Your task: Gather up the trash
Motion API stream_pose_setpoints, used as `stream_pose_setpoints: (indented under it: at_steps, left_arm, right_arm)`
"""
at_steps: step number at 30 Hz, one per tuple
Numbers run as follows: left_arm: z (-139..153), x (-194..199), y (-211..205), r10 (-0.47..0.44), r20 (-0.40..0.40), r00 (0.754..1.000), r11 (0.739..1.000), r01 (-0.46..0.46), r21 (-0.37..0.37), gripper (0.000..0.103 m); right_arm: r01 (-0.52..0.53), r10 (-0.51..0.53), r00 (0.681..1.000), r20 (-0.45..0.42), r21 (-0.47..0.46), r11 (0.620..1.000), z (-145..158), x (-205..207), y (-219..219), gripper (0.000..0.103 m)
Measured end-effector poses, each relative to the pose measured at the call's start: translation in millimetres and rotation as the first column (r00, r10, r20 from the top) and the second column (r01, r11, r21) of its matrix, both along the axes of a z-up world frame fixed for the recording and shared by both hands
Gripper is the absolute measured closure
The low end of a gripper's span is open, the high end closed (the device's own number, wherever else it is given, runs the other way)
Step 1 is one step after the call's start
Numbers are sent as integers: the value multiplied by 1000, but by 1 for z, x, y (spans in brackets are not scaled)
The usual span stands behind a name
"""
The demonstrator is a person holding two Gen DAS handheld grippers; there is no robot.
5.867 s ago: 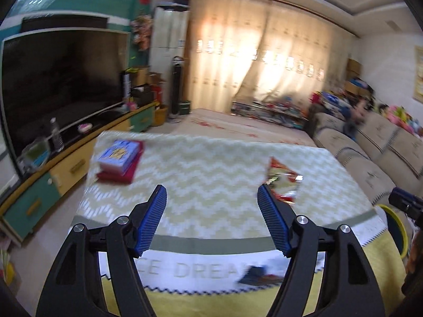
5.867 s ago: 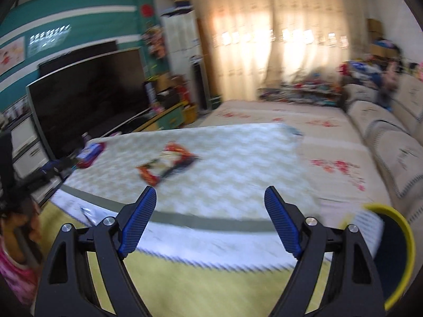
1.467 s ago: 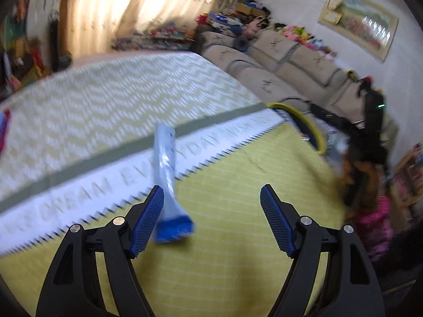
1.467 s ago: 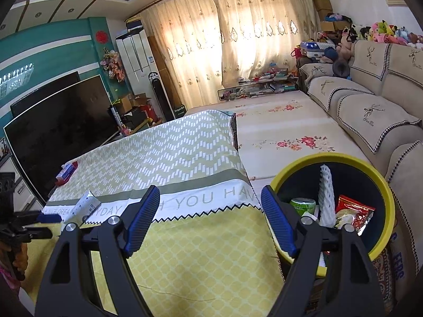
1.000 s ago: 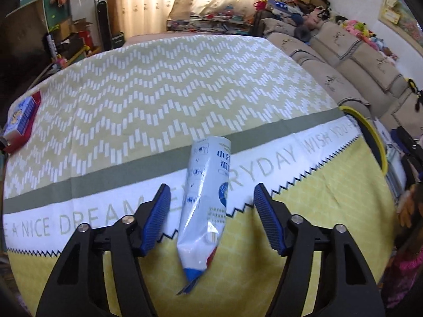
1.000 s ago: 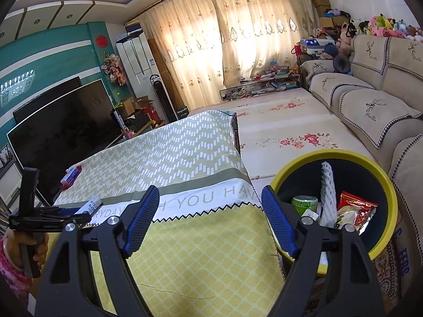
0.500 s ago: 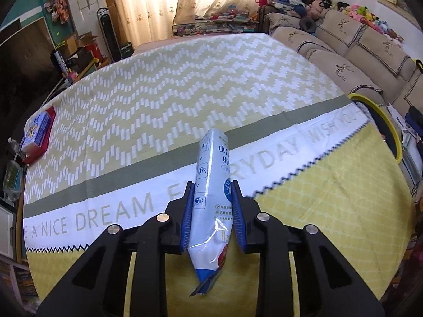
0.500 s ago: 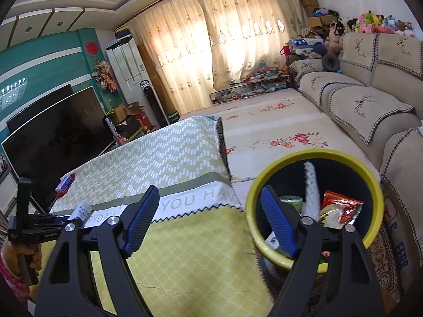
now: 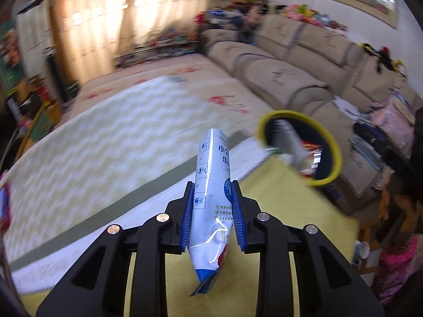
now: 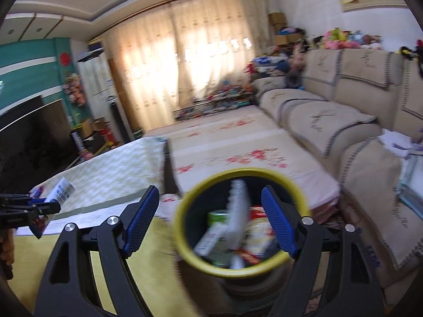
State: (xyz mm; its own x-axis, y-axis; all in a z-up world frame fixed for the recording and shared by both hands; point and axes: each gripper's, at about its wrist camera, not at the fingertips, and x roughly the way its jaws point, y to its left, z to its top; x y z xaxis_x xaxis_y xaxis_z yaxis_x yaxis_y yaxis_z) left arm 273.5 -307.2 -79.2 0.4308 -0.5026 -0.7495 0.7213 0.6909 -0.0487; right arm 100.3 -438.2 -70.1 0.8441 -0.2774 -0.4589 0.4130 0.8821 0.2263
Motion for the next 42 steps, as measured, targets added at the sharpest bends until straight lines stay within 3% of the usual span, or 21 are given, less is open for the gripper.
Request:
stream_pose_setpoints:
  at_steps: [9, 18, 19, 22, 24, 27, 31, 32, 35, 39, 42]
  left_arm:
    - [-3, -16, -154, -244, -39, 969, 969, 245, 19, 75]
    - [-47, 0, -268, -302, -91, 949, 946, 310, 98, 72]
    - [-51, 2, -276, -296, -90, 951, 946, 305, 110, 68]
    - [-66, 8, -284, -256, -72, 964, 954, 264, 139, 43]
    - [-71, 14, -286, -235, -72, 969, 959, 243, 145, 38]
    - [-68, 18, -275, -202, -71, 977, 968, 210, 134, 35]
    - [-41, 10, -235, -167, -12, 986, 983, 168, 76, 20]
    - [-29, 6, -217, -148, 16, 989, 988, 147, 47, 13]
    - [-3, -8, -163, -75, 80, 994, 997, 77, -22, 5]
    - [18, -25, -82, 77, 145, 986, 996, -69, -62, 5]
    - [26, -43, -10, 213, 168, 963, 975, -198, -101, 5]
  right_arm:
    - [190, -189, 982, -7, 57, 980, -17, -54, -72, 26]
    - [226, -226, 974, -10, 92, 970, -27, -72, -95, 26]
    - [225, -225, 974, -9, 96, 970, -28, -72, -96, 25]
    - [216, -216, 976, -10, 100, 971, -27, -69, -95, 25]
    - [205, -206, 979, -8, 101, 973, -27, -67, -92, 25]
    - [188, -188, 982, -6, 94, 978, -23, -63, -85, 24]
    - [143, -143, 990, 0, 73, 987, -16, -58, -69, 22]
    - [128, -128, 992, -2, 64, 990, -14, -56, -62, 22]
    - [67, -67, 998, -2, 49, 997, -8, -48, -40, 20]
    - [-29, 29, 999, 14, 5, 1000, 3, -40, 1, 15]
    - [-98, 99, 995, 26, -35, 995, 13, -35, 32, 7]
